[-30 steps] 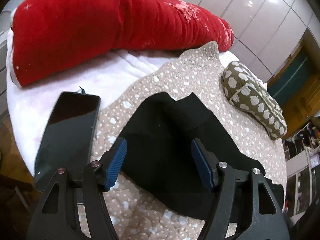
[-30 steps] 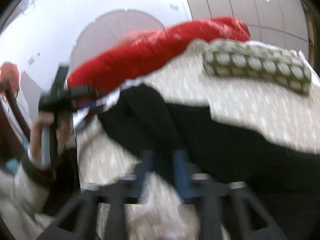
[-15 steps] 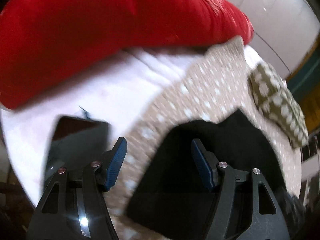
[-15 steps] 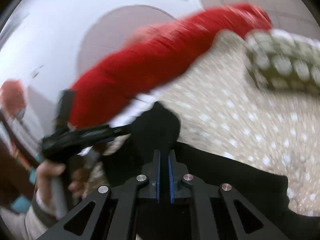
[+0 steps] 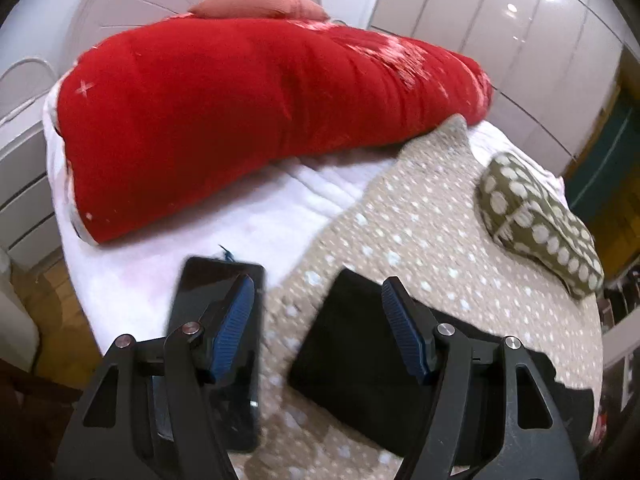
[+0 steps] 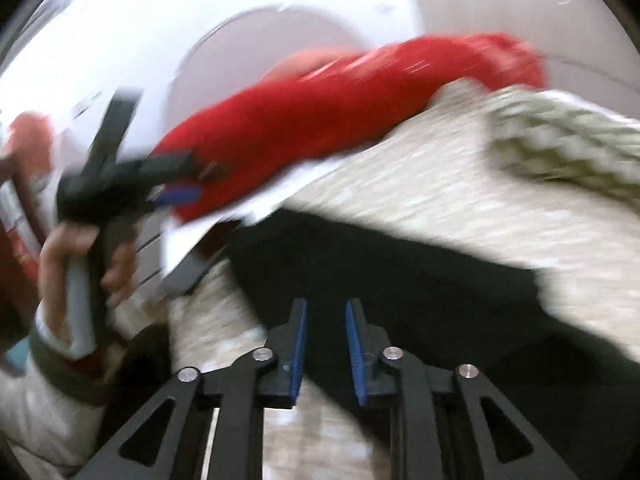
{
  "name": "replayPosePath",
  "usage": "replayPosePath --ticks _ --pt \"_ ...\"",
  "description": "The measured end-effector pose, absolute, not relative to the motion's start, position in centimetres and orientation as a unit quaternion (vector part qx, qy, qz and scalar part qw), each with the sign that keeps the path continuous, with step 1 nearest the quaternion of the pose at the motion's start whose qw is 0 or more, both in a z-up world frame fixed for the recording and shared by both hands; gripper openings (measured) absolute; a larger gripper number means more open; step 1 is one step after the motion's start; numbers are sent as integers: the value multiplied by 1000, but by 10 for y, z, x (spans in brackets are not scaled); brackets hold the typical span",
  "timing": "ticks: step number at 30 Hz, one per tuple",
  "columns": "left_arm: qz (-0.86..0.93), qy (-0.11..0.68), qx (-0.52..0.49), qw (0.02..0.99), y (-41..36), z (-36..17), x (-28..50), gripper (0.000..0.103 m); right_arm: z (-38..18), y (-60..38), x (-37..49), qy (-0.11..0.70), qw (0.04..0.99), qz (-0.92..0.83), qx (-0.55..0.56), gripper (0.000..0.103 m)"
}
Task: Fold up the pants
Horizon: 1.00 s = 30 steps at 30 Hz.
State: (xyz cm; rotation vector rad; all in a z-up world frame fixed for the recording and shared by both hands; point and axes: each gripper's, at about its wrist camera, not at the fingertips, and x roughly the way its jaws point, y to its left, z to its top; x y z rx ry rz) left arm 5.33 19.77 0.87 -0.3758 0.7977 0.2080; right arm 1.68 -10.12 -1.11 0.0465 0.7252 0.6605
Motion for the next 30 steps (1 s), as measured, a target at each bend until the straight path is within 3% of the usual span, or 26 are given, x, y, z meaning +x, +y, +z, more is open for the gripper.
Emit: replayPosePath --ticks 1,3,8,10,11,16,30 --pt "95 392 -178 898 191 4 54 67 -10 -118 26 348 896 275 26 37" --pt "89 402 -172 895 180 -3 54 67 -12 -142 45 356 914 194 29 40" --pt "74 427 -153 888 153 -23 54 67 -30 -160 95 393 902 166 65 40" --pt "77 436 -141 886 146 -33 55 67 -41 -154 109 410 893 174 66 27" --pt "80 441 -135 883 143 -38 57 67 -44 -151 114 412 894 166 54 25" --pt "92 452 -108 881 138 -53 63 67 -63 -147 123 413 902 121 18 25" --pt "53 425 -102 898 98 -20 44 67 -28 -166 61 391 917 77 2 31"
